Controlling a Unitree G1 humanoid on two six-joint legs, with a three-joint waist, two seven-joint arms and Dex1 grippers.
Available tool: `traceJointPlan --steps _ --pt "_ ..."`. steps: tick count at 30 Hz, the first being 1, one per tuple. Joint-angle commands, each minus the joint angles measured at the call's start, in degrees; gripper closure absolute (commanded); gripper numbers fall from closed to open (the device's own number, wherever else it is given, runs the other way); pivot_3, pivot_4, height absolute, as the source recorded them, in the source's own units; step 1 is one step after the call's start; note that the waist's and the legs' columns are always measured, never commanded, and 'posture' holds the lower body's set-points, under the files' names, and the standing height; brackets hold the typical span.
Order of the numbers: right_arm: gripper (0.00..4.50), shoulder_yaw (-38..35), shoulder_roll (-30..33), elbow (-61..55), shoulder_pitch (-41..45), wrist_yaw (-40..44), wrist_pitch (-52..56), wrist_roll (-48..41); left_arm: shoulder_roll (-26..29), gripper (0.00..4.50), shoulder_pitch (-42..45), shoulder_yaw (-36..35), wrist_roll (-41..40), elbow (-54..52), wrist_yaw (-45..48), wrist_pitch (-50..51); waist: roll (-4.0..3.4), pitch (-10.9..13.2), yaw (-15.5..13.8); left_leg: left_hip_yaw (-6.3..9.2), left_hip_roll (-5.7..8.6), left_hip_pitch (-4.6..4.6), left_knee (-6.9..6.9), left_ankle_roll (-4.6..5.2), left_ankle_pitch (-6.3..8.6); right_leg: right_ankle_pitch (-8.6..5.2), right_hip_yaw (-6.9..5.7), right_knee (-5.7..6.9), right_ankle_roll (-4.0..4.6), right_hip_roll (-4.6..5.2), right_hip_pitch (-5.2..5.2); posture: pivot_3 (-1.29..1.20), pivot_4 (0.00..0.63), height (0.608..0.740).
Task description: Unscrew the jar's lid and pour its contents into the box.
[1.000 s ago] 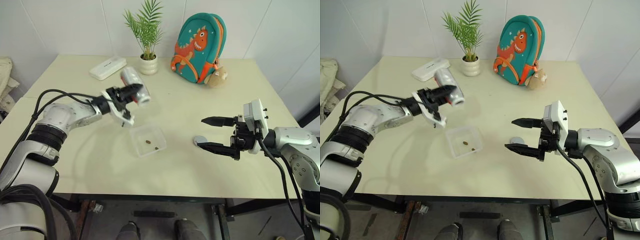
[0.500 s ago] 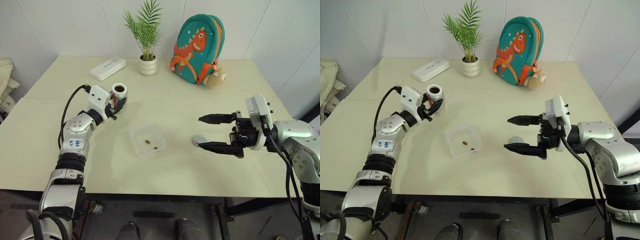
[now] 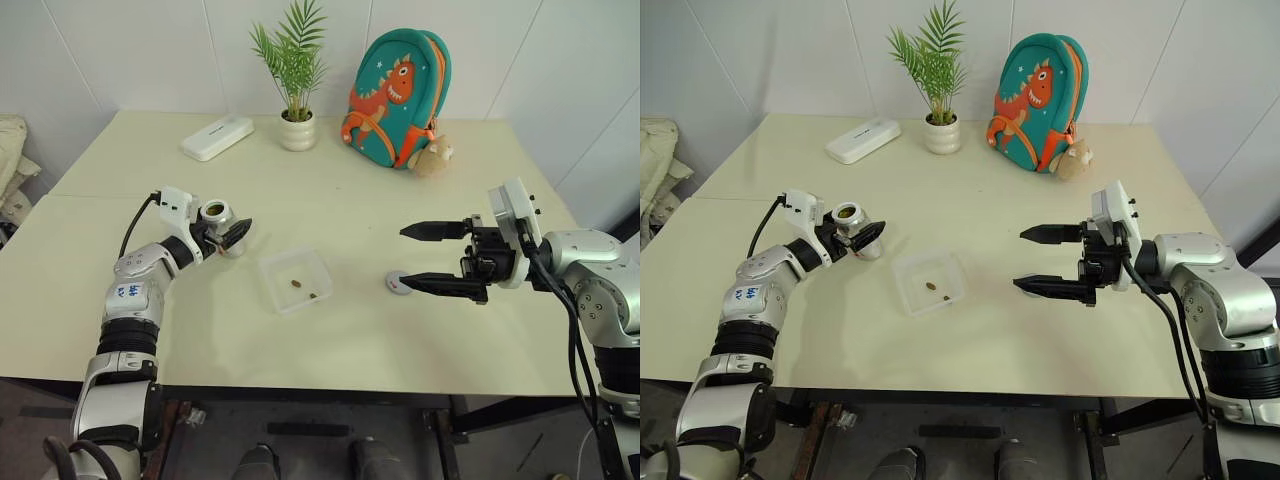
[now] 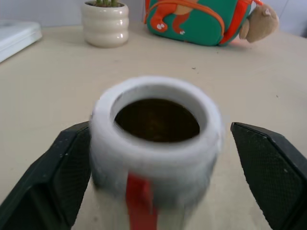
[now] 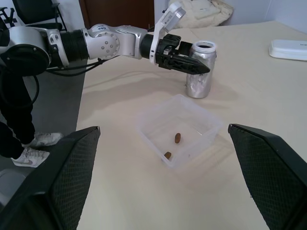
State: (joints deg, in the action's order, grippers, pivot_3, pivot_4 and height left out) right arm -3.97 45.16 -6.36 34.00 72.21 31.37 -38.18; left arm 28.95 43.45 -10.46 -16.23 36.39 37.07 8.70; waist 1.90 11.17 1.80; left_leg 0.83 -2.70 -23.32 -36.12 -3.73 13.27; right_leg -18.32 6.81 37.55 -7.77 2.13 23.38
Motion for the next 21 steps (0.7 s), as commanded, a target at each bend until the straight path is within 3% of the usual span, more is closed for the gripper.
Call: traceJointPlan --steps 1,11,21 --pt "0.00 -0.3 -0.1 -0.5 1.7 0.6 -1.0 0.0 1.2 0.02 -0.1 0.2 1.4 -2.7 -0.2 -1.5 0.00 0.0 0.0 0.00 0.00 0.00 0.00 0.00 0.00 0.00 0.00 0.00 0.00 0.00 0.00 0.00 0.150 0.740" --pt "0.00 0.3 -0.2 1.5 3.2 1.5 -2.2 1.3 3.9 0.02 -7.2 1.2 3.3 -14.7 0.9 1.3 0.00 0.0 0.1 -0.01 0.00 0.00 0.06 -0.01 0.01 -0.01 0.01 -0.06 0.01 0.01 0.00 0.00 0.150 0.740" --pt "0.00 -0.1 0.8 1.4 3.4 2.3 -1.6 1.5 5.2 0.02 -15.3 -2.7 1.3 -27.0 -3.2 6.7 0.00 0.0 0.1 -0.01 -0.01 0.01 0.07 0.00 0.01 -0.01 0.01 -0.08 0.03 0.03 0.00 0.00 0.150 0.740"
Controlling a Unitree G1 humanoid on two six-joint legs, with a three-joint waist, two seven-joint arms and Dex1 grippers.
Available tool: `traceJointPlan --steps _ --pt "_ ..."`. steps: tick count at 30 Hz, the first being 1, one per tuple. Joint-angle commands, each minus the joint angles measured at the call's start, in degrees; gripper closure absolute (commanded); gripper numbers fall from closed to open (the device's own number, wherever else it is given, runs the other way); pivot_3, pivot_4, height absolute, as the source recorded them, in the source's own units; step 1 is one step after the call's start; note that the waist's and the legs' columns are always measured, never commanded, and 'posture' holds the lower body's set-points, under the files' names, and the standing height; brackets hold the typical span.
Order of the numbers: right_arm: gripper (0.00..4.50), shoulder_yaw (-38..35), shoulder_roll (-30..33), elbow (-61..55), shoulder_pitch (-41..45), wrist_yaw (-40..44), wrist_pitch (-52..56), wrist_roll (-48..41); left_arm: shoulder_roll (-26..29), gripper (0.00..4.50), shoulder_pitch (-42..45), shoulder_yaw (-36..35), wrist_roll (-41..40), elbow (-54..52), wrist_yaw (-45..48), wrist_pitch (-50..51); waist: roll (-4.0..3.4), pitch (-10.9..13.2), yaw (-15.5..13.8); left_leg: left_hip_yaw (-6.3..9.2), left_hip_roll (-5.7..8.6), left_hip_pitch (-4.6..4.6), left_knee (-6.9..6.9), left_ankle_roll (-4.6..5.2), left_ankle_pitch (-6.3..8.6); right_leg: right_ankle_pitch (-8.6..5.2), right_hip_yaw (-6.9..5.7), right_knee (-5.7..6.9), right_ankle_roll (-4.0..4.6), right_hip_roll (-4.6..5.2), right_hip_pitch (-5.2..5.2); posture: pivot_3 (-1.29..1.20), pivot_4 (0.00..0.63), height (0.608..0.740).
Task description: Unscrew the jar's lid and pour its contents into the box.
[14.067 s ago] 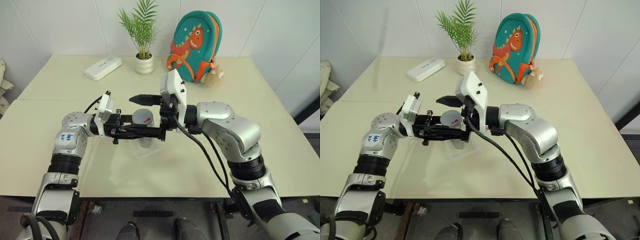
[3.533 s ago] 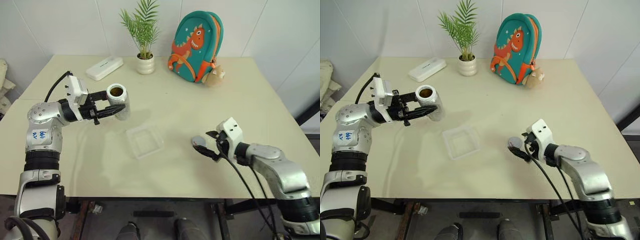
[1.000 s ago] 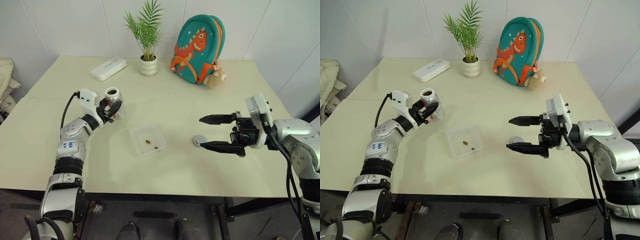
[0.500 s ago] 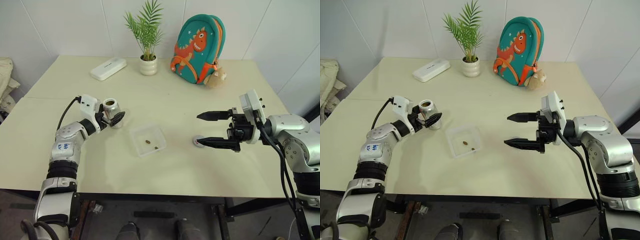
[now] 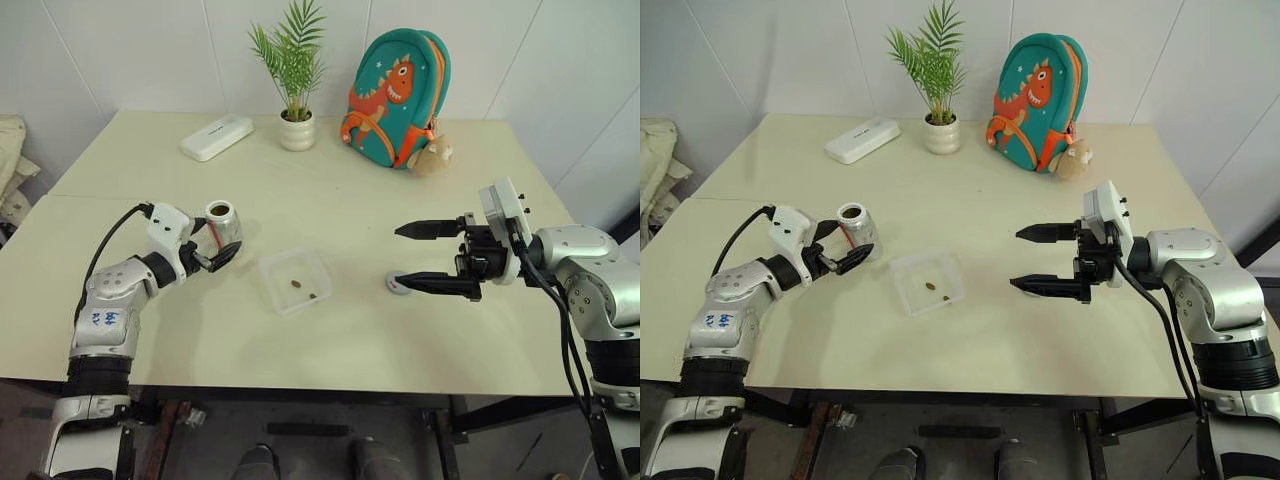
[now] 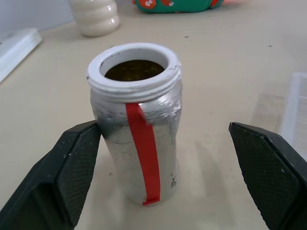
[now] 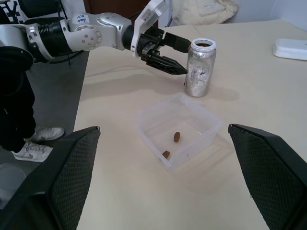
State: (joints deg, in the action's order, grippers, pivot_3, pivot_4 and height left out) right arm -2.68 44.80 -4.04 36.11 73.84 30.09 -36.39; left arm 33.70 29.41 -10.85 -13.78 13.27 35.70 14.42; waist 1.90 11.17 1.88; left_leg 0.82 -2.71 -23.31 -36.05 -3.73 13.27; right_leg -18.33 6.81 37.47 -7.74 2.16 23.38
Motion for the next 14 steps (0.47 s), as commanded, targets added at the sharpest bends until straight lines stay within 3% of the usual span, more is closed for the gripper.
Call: traceJointPlan --steps 1,5,14 --pt "0.00 -1.4 1.3 -0.8 1.3 0.7 -0.3 -0.2 0.4 0.02 -1.8 -2.7 -1.1 -4.4 -2.3 1.2 0.00 0.0 0.0 0.00 0.00 0.00 0.01 0.00 0.00 0.00 0.00 0.00 0.00 0.00 0.00 0.00 0.150 0.740" --pt "0.00 -1.8 2.4 -0.3 1.8 1.1 -0.2 0.3 1.0 0.02 -4.7 -5.1 -3.6 -7.2 -2.1 4.2 0.00 0.0 0.1 -0.01 0.00 0.00 0.01 0.00 0.00 0.00 0.00 -0.02 0.00 0.01 0.00 0.00 0.150 0.740" --pt "0.00 -3.7 5.4 0.8 1.7 2.8 -0.8 0.2 8.3 0.02 -17.0 -20.4 -19.7 -14.7 12.2 7.5 -0.01 0.0 1.3 -0.01 -0.08 0.02 0.21 -0.09 0.07 -0.18 -0.16 -0.06 0.31 0.07 0.08 0.00 0.150 0.740"
